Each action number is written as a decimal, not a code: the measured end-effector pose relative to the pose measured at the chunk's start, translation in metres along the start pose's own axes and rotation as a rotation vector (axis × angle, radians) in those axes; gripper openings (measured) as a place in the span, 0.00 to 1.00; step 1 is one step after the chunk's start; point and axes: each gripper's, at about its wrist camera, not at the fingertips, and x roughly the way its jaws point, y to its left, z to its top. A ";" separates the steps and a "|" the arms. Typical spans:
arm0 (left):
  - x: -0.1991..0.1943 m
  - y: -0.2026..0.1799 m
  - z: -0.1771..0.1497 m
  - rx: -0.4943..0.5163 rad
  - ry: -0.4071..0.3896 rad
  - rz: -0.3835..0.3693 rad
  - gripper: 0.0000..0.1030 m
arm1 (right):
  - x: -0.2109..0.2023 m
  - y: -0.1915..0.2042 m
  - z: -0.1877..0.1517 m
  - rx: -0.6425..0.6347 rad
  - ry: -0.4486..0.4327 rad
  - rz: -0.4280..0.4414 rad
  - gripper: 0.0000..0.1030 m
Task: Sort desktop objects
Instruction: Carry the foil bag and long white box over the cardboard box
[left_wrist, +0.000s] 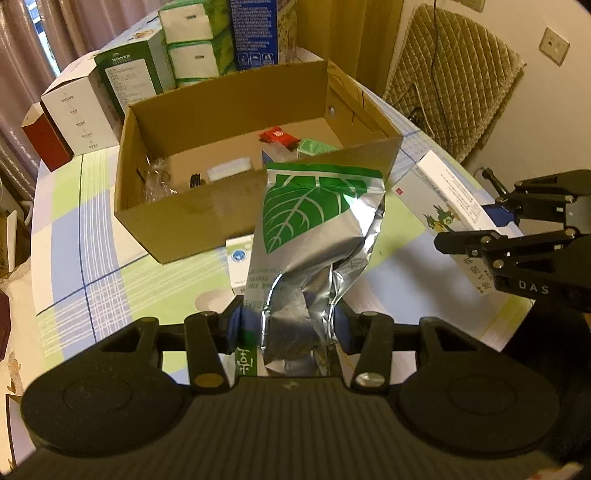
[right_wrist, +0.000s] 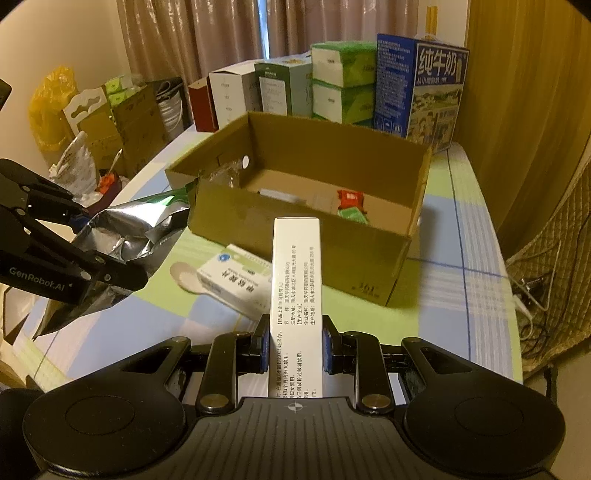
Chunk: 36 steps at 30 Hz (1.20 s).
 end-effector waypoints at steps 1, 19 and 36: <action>-0.001 0.000 0.002 0.000 -0.001 -0.002 0.42 | 0.000 -0.001 0.002 0.004 0.000 0.002 0.22; -0.003 0.010 0.026 -0.010 -0.018 -0.006 0.42 | 0.003 -0.005 0.037 -0.021 -0.033 -0.003 0.22; 0.008 0.039 0.062 -0.042 -0.029 0.009 0.42 | 0.020 -0.025 0.069 -0.020 -0.039 -0.018 0.22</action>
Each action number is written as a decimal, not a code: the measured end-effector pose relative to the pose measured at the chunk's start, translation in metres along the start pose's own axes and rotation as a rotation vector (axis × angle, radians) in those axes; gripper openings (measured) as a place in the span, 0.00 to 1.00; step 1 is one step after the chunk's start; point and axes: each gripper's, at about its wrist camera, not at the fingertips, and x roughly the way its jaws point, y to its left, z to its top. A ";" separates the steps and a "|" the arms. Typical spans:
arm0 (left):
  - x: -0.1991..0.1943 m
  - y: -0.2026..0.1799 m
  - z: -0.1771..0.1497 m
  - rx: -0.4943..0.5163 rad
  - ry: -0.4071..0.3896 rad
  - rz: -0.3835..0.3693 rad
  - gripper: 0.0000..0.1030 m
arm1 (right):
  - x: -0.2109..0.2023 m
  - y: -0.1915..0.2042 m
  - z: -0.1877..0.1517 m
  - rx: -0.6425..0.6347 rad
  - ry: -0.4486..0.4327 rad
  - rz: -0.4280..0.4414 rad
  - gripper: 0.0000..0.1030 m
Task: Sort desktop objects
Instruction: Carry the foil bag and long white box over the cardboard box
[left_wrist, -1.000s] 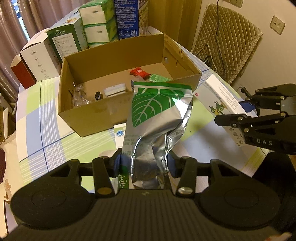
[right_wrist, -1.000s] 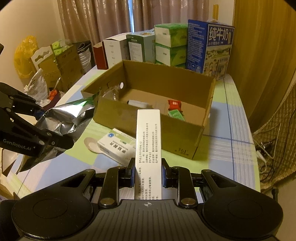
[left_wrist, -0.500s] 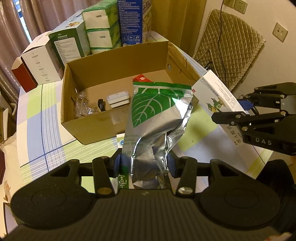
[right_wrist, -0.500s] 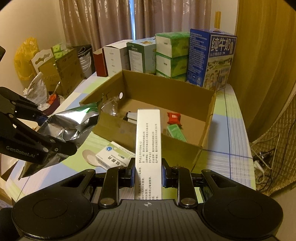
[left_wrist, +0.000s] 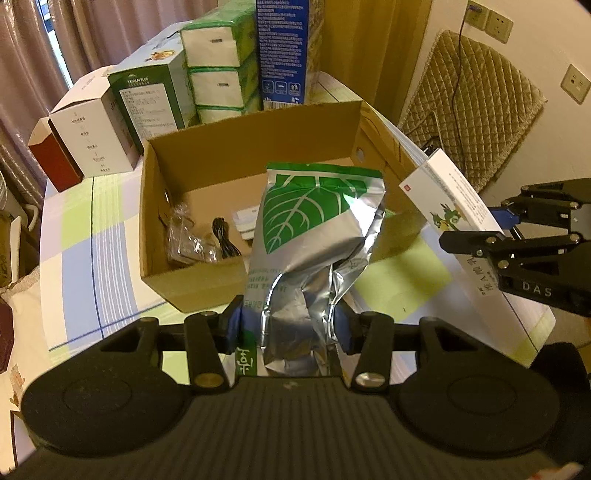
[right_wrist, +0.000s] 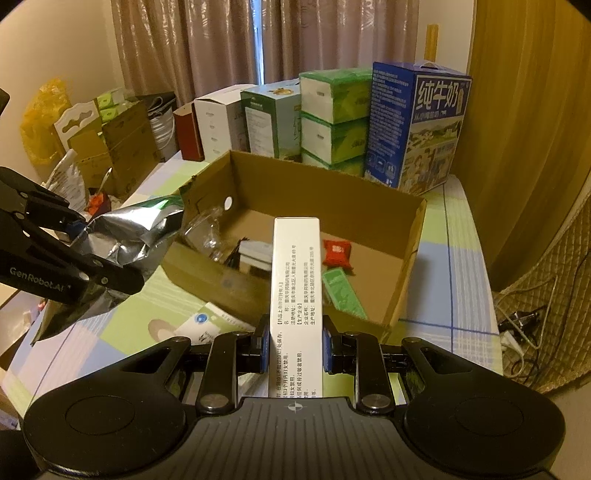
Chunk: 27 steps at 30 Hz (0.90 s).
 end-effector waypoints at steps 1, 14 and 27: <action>0.001 0.002 0.003 -0.001 -0.001 0.001 0.42 | 0.002 -0.002 0.002 0.000 0.000 0.000 0.22; 0.015 0.012 0.053 0.002 -0.015 0.016 0.42 | 0.025 -0.020 0.040 -0.011 -0.004 -0.018 0.22; 0.046 0.022 0.076 0.007 0.006 0.019 0.42 | 0.057 -0.026 0.060 -0.018 0.009 -0.014 0.22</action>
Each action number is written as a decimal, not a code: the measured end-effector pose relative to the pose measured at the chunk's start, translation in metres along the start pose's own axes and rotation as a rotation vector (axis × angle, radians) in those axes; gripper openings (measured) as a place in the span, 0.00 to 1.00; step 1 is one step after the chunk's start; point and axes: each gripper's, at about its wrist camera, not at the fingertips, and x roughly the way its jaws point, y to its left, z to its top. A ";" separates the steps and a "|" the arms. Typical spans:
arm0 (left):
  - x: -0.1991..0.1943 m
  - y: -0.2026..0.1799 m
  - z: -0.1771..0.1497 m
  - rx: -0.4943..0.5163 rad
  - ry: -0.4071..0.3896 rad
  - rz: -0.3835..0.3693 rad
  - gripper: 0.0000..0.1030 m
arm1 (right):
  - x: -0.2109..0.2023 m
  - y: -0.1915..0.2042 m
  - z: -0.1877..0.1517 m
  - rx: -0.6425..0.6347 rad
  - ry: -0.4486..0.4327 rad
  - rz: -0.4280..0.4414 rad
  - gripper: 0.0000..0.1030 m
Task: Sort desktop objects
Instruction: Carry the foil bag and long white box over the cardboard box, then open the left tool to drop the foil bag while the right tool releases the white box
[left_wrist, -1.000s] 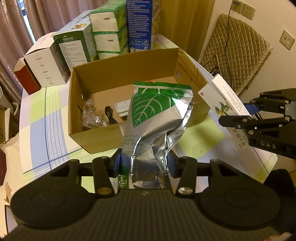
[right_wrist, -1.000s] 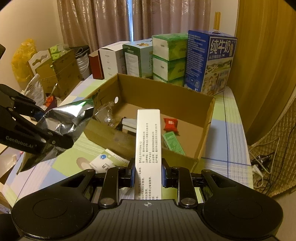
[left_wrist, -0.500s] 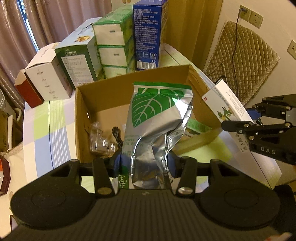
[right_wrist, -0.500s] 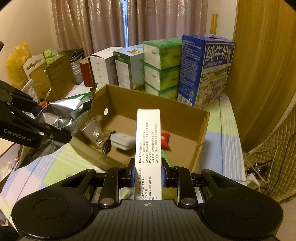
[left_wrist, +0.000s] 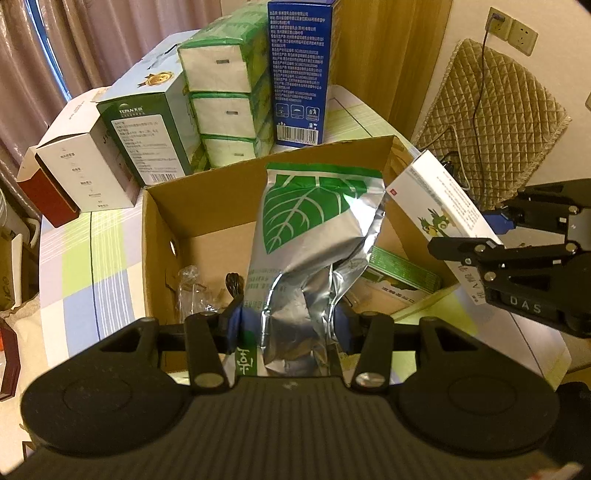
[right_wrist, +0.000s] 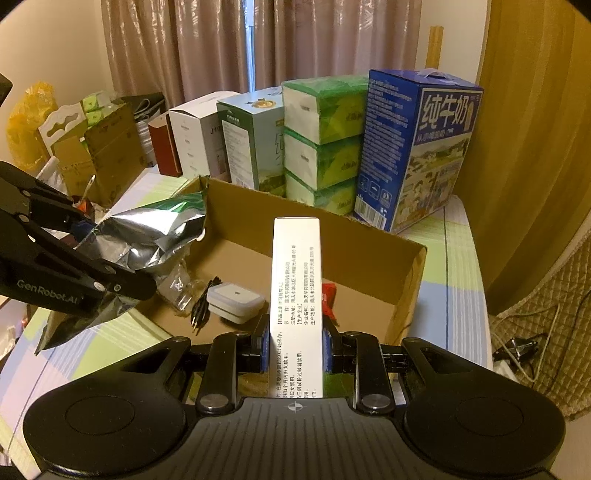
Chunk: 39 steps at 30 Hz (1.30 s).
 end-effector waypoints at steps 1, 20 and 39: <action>0.002 0.001 0.001 0.000 0.002 0.001 0.42 | 0.002 0.000 0.001 -0.002 0.002 -0.001 0.22; 0.034 0.028 0.019 -0.047 0.010 0.013 0.42 | 0.035 -0.015 0.014 0.011 0.020 -0.011 0.22; 0.080 0.060 0.030 -0.160 -0.009 0.026 0.45 | 0.075 -0.027 0.013 0.044 0.045 -0.009 0.22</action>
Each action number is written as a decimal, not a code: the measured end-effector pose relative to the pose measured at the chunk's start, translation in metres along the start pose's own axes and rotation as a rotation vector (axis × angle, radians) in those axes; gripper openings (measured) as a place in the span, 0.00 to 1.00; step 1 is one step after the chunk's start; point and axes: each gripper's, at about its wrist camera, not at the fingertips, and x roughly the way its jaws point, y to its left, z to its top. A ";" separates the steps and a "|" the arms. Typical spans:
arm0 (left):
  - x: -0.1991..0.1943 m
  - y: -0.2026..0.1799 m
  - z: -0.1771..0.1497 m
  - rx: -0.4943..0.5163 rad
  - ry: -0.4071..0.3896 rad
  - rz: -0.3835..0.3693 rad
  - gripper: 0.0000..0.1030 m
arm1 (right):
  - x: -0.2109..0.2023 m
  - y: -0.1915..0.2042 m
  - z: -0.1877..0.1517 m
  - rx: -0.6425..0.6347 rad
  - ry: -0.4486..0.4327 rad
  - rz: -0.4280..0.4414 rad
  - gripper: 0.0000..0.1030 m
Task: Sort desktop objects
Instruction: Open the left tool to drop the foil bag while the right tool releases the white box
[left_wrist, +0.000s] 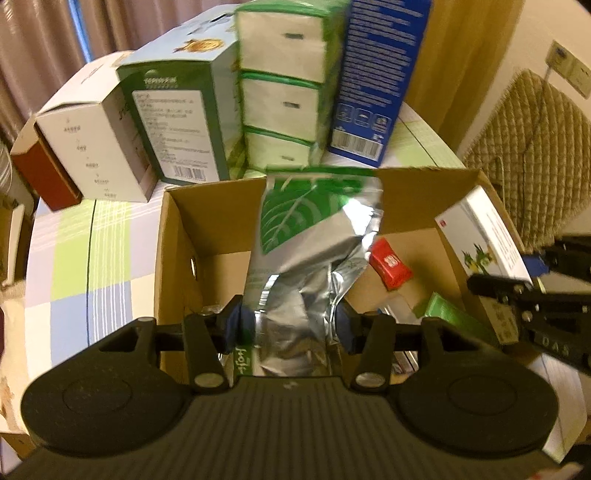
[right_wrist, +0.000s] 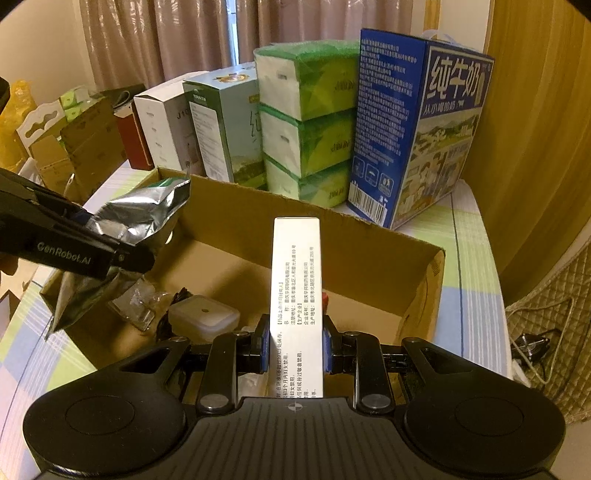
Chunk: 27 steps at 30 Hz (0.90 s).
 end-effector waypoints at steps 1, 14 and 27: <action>0.001 0.003 0.000 -0.024 -0.008 -0.002 0.45 | 0.001 0.000 -0.001 0.000 0.002 0.000 0.22; -0.008 0.013 -0.015 -0.050 -0.045 -0.020 0.42 | 0.009 -0.004 0.001 0.064 -0.015 0.046 0.22; -0.038 0.009 -0.045 -0.049 -0.074 -0.030 0.54 | -0.024 -0.006 -0.008 0.121 -0.055 0.048 0.55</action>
